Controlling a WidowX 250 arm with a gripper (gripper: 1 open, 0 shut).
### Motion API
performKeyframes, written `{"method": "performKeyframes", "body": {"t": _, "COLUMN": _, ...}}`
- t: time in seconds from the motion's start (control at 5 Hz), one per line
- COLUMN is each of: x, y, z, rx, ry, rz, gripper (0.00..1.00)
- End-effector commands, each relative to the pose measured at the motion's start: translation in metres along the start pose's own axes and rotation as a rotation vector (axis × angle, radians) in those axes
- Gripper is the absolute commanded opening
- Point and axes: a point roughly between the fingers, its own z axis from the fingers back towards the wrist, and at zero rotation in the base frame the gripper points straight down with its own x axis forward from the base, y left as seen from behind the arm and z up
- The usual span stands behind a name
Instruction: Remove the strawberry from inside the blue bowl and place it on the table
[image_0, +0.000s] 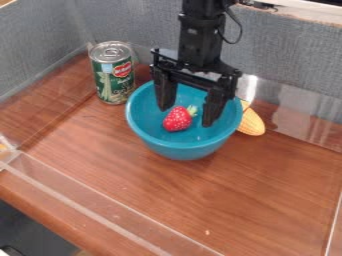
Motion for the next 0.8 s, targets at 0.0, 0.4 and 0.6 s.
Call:
{"method": "performKeyframes", "body": {"t": 0.0, "x": 0.0007, "y": 0.0014, "z": 0.0113, "rx": -0.003, "ry": -0.045, "rz": 0.007, "gripper": 1.00}}
{"method": "performKeyframes", "body": {"t": 0.4, "x": 0.0011, "y": 0.0014, "z": 0.0084, "rx": -0.005, "ry": -0.043, "rz": 0.011, "gripper": 1.00}}
{"method": "performKeyframes", "body": {"t": 0.6, "x": 0.0015, "y": 0.0014, "z": 0.0064, "rx": -0.004, "ry": -0.041, "rz": 0.013, "gripper": 1.00}}
